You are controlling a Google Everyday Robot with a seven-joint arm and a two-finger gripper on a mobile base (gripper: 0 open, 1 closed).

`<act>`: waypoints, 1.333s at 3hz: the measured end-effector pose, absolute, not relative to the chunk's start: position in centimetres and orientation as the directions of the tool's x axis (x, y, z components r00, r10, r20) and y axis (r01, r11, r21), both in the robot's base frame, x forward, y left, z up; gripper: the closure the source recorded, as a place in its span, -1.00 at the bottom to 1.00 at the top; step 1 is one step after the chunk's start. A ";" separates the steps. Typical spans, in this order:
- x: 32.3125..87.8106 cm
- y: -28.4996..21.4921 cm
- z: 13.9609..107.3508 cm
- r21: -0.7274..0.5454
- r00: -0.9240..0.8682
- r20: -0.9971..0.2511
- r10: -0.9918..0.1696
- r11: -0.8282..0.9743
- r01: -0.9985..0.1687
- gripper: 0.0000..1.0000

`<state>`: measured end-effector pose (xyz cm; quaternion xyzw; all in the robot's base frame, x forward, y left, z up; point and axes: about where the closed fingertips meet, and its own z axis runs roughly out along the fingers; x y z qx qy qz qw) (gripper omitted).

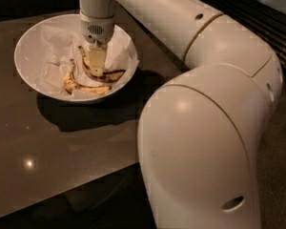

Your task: Pick banana from white bowl

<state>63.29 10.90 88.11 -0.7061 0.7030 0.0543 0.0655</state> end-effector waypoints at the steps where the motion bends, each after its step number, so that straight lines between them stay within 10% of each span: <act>1: 63.1 10.7 87.8 -0.014 0.004 -0.161 -0.987 -0.001 -1.000 0.12; 4: 64.2 9.6 86.6 -0.006 -0.026 -0.140 -0.990 0.027 -1.000 0.12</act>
Offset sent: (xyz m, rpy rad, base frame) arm -0.0146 -0.0232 -0.0117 -0.0865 0.0633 0.0017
